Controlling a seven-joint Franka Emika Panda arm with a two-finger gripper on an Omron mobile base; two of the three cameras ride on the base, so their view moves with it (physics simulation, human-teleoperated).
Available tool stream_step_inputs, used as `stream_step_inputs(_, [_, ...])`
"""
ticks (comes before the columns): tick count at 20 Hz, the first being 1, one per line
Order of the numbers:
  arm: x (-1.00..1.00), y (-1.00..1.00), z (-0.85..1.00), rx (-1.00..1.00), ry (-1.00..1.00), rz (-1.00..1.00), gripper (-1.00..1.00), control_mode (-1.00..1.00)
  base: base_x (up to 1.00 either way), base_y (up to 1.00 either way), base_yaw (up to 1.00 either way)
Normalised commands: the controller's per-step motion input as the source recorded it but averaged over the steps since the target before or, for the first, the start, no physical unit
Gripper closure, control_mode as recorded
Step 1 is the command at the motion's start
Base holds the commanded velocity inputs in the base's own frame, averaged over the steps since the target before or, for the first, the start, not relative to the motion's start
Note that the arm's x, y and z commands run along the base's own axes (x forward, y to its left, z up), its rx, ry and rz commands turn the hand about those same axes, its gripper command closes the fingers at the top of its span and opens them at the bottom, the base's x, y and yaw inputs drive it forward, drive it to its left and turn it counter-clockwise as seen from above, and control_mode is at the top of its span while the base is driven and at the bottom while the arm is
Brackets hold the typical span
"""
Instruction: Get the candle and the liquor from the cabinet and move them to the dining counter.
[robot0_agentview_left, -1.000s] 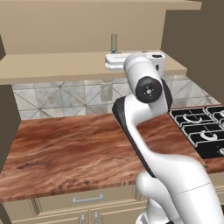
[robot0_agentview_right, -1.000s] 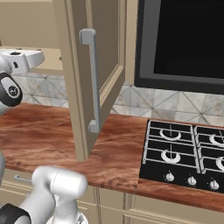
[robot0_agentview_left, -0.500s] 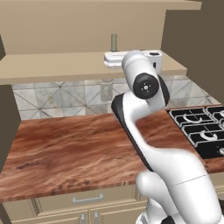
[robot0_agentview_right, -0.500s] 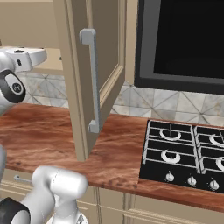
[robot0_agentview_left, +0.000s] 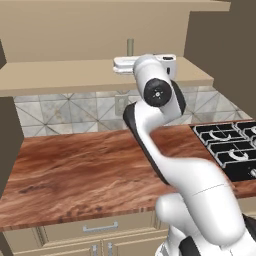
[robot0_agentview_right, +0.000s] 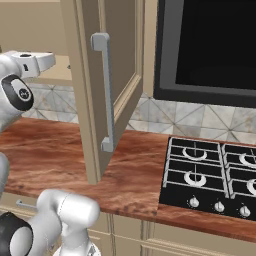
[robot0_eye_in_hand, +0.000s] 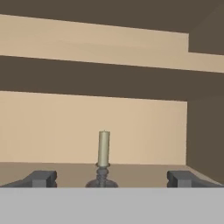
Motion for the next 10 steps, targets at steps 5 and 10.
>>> stream_step_inputs(5, [0.34,0.29,-0.02,0.0,0.01,0.0,-1.0,-1.0,0.0,0.0,0.0])
stream_step_inputs(10, [0.23,0.07,-0.02,0.01,0.02,0.0,-1.0,-1.0,0.0,0.0,0.0])
